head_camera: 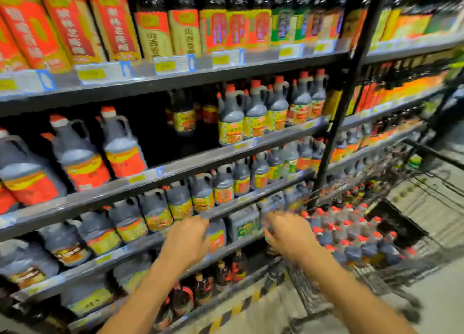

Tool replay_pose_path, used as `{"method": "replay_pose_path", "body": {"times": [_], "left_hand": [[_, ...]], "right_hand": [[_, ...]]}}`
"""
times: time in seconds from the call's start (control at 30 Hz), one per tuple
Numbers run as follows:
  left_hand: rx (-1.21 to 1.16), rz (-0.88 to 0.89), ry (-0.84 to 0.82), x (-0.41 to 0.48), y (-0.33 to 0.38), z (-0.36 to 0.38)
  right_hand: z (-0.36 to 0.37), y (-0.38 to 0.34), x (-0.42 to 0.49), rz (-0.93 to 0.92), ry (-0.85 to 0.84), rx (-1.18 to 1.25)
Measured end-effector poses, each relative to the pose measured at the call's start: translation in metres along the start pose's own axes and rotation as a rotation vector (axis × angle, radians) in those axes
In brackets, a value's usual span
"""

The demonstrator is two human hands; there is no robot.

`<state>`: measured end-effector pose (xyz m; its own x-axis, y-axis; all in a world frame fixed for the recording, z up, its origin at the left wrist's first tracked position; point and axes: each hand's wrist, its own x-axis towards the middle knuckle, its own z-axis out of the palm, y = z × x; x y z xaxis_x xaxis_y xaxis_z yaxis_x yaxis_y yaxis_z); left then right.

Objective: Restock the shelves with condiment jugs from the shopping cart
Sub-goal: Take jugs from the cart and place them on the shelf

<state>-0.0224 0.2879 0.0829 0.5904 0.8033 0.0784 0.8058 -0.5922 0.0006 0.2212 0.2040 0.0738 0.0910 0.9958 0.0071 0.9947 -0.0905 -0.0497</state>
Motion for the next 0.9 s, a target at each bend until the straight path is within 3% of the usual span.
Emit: {"method": "replay_pose_path", "body": {"times": [0.27, 0.5, 0.7, 0.9], "left_hand": [[-0.102, 0.358, -0.2, 0.013, 0.242, 0.069], [-0.154, 0.619, -0.328, 0.022, 0.393, 0.103], [-0.176, 0.778, -0.363, 0.066, 0.475, 0.124], [-0.165, 0.799, -0.32, 0.146, 0.534, 0.147]], "right_hand": [[0.031, 0.179, -0.202, 0.455, -0.065, 0.07], [0.043, 0.268, -0.328, 0.778, -0.127, 0.13], [0.059, 0.328, -0.354, 0.935, -0.144, 0.153], [0.067, 0.406, -0.312, 0.962, -0.166, 0.153]]}}
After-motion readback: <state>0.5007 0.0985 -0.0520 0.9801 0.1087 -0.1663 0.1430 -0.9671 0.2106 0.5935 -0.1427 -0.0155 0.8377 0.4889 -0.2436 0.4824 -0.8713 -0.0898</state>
